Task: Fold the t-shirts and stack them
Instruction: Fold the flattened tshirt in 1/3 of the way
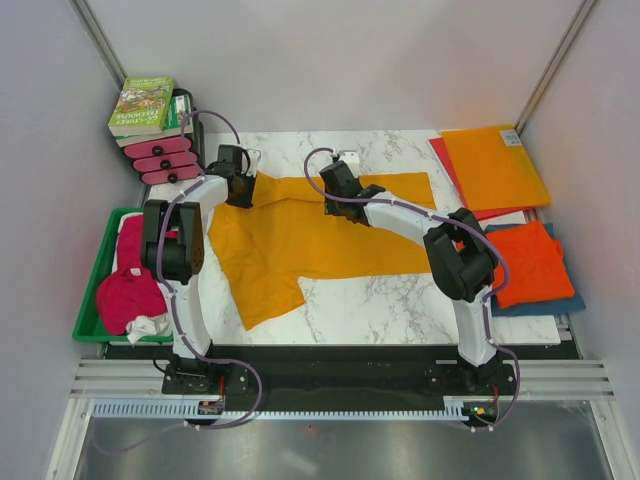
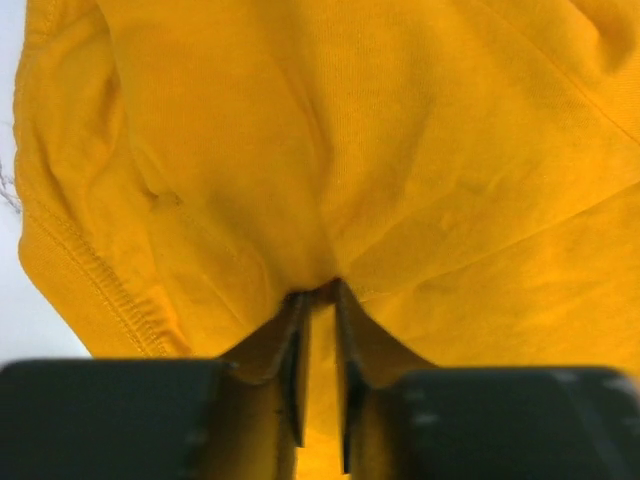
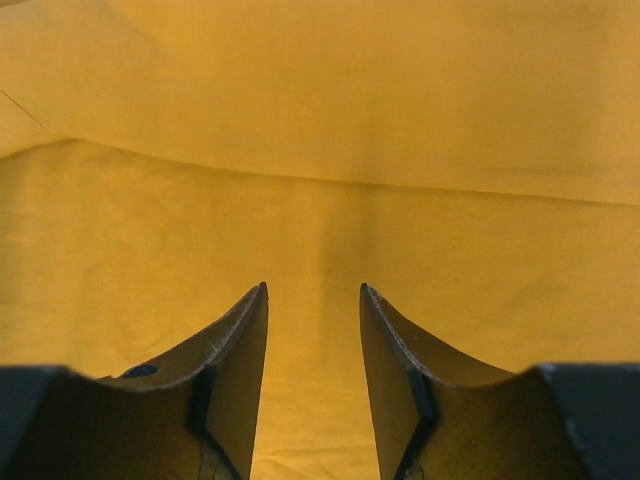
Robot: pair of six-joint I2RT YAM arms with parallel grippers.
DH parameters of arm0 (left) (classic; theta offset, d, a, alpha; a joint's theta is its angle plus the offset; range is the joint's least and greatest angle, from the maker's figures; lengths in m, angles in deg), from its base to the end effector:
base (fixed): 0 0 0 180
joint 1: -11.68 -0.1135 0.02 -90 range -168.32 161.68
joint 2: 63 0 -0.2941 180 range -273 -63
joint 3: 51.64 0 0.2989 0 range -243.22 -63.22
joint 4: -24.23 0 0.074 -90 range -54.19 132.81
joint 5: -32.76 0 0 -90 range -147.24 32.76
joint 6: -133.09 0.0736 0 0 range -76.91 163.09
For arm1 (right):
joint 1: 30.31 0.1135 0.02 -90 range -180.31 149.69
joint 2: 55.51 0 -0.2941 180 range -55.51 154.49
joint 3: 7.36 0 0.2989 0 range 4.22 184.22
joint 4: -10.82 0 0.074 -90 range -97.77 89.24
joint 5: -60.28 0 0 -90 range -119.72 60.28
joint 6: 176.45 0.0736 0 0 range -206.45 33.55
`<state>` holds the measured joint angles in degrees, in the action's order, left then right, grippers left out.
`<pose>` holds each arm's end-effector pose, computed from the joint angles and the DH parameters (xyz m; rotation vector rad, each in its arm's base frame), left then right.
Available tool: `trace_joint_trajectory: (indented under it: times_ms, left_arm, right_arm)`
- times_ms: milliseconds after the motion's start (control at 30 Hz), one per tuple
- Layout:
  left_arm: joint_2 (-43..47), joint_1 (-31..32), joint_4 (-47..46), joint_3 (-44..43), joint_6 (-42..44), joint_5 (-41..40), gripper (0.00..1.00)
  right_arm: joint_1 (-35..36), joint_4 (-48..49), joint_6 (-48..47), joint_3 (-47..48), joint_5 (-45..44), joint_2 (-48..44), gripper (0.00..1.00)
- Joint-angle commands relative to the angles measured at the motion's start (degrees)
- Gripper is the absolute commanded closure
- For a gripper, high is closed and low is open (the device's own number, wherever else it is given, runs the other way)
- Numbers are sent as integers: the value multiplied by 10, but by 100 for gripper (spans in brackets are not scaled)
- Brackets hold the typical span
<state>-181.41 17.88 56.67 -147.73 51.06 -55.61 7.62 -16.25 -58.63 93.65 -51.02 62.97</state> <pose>0.5183 -0.0584 0.1381 0.3229 2.5054 -0.0235 0.4479 0.3151 0.1823 -0.0220 2.2879 0.1584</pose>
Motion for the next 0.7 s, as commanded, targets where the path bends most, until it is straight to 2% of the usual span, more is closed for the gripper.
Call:
trace_joint_trajectory:
  times_ms: [0,33,100,333,667]
  left_arm:
    - [-2,0,-12,-18,14,-5,88]
    - [1,0,-13,-15,14,-6,94]
    - [8,0,-17,-14,12,-6,98]
    - [41,0,-21,-42,1,9,98]
    - [-25,0,-2,-157,-8,2,98]
  right_arm:
    - [3,3,9,23,-8,6,52]
    - [4,2,8,23,-10,6,52]
    - [5,2,8,21,-13,4,52]
    - [7,4,13,8,-14,5,52]
    - [13,6,18,5,-8,19,53]
